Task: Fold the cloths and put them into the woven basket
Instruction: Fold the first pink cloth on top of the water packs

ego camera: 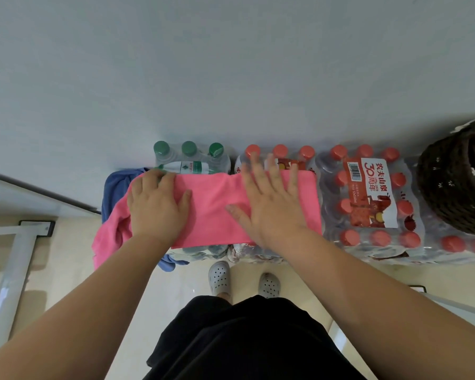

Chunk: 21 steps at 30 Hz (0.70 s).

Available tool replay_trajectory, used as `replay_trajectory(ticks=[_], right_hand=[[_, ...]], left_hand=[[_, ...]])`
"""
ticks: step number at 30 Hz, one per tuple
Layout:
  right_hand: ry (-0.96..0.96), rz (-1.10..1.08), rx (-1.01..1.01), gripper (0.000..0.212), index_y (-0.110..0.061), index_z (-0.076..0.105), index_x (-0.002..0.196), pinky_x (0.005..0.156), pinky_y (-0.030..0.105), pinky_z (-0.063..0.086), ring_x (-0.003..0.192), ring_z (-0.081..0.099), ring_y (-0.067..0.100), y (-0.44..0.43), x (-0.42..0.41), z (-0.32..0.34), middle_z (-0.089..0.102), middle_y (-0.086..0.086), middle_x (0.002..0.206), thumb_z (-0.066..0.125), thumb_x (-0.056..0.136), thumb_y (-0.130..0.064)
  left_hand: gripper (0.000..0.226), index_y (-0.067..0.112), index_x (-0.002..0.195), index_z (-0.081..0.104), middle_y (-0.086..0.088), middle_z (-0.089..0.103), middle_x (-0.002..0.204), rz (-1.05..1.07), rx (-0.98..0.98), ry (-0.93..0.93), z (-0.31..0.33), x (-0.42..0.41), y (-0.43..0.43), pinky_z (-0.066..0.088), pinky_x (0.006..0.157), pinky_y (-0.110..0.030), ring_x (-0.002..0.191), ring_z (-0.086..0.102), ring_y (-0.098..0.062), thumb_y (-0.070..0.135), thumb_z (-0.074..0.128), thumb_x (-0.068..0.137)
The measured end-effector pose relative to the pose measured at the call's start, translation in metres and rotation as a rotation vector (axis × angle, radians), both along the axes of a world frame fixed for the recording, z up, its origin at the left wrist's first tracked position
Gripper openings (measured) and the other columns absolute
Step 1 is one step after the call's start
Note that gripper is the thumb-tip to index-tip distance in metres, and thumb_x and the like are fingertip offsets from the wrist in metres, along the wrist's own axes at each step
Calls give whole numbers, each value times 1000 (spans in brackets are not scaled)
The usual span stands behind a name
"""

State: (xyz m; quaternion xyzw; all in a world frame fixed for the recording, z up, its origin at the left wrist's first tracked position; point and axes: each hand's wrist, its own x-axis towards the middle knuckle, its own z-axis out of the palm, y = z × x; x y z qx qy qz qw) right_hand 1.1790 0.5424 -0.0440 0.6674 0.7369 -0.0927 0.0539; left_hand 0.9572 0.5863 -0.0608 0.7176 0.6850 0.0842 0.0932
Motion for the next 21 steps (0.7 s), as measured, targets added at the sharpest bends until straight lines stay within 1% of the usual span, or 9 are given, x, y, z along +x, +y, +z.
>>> replay_trajectory(ticks=[2, 5, 7, 9, 12, 14, 15, 18, 21], right_hand=[[29, 67, -15, 86, -21, -6, 159, 116, 62, -13, 148, -27, 26, 1, -14, -5, -19, -1, 165, 1, 91, -74], [7, 38, -62, 87, -23, -7, 158, 116, 61, -13, 147, -30, 25, 1, -17, -17, -19, -4, 165, 4, 91, -75], [-5, 5, -64, 88, -22, -10, 158, 116, 62, -12, 147, -30, 26, 1, -17, -20, -22, -3, 164, 5, 90, -76], [-2, -35, -57, 89, -22, -11, 157, 116, 63, -9, 148, -28, 28, 1, -21, -19, -23, -2, 164, 5, 90, -77], [-18, -81, -62, 91, -19, -10, 157, 115, 65, -9, 147, -30, 31, 4, -33, -17, -24, 1, 164, 1, 88, -78], [-26, -95, -74, 93, -17, -9, 157, 114, 66, -10, 146, -32, 31, 9, -42, -16, -24, 1, 164, -2, 87, -78], [-34, -99, -79, 93, -17, -9, 157, 113, 66, -10, 145, -33, 31, 12, -46, -16, -24, 1, 164, -2, 87, -78], [-75, -104, -91, 94, -16, -9, 157, 112, 68, -10, 144, -34, 33, 19, -52, -18, -23, 2, 164, -3, 87, -78], [-103, -102, -94, 95, -14, -9, 157, 112, 68, -9, 145, -34, 34, 19, -52, -19, -22, 3, 164, -1, 88, -78]], left_hand=[[34, 6, 105, 66, -20, 59, 115, 19, -4, -27, 4, 6, 5, 40, 92, -53, 106, 50, -44, 35, 60, 88], [16, 10, 88, 62, -13, 62, 97, 27, -34, -137, 12, 12, 16, 40, 82, -45, 96, 53, -38, 26, 60, 89], [11, 11, 87, 56, -8, 62, 83, 37, -69, -303, 18, 12, 23, 43, 71, -40, 83, 56, -33, 21, 56, 90], [9, 10, 94, 54, -3, 59, 75, 93, -136, -443, 25, 12, 27, 39, 63, -36, 72, 55, -24, 20, 54, 94], [15, 14, 107, 58, 3, 62, 79, 194, -198, -560, 31, 6, 32, 41, 66, -32, 71, 57, -15, 23, 56, 94], [24, 15, 113, 65, -1, 68, 90, 249, -220, -590, 32, -1, 37, 51, 78, -37, 83, 63, -20, 25, 59, 92], [24, 15, 110, 69, -2, 71, 91, 265, -226, -597, 31, -5, 40, 53, 81, -39, 87, 65, -23, 26, 60, 91], [20, 15, 91, 72, 1, 70, 80, 283, -296, -650, 29, -13, 41, 51, 72, -36, 79, 65, -23, 33, 64, 90], [15, 18, 88, 66, 4, 64, 76, 210, -397, -617, 29, -12, 33, 42, 63, -31, 71, 58, -16, 33, 63, 89]])
